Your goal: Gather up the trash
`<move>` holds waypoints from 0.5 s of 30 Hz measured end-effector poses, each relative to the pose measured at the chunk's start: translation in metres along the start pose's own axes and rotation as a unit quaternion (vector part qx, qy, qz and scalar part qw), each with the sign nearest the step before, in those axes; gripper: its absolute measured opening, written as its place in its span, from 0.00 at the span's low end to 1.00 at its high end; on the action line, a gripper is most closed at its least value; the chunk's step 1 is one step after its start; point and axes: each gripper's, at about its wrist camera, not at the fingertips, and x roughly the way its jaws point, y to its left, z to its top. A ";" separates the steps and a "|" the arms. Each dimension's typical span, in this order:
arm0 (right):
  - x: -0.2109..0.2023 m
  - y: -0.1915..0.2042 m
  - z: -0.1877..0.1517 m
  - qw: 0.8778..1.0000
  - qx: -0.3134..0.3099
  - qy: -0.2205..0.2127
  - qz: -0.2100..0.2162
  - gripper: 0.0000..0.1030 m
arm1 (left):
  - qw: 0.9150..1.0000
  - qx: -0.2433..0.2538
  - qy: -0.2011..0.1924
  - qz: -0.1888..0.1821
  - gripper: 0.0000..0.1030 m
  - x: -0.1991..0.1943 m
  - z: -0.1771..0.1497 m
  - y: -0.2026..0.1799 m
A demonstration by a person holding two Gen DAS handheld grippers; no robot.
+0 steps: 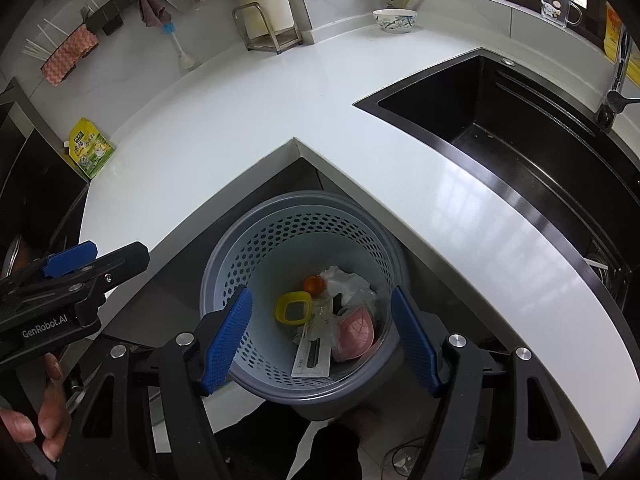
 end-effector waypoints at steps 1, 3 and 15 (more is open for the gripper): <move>-0.001 0.001 0.000 1.000 -0.001 0.000 -0.001 0.67 | 1.000 0.001 -0.003 0.001 0.87 -0.003 0.001 0.000; -0.005 0.004 0.000 1.000 -0.003 -0.002 -0.002 0.67 | 1.000 0.001 -0.009 0.001 0.88 -0.007 0.002 0.000; -0.017 0.008 0.007 1.000 0.004 -0.006 -0.021 0.68 | 1.000 0.008 -0.019 0.010 0.92 -0.022 0.007 0.002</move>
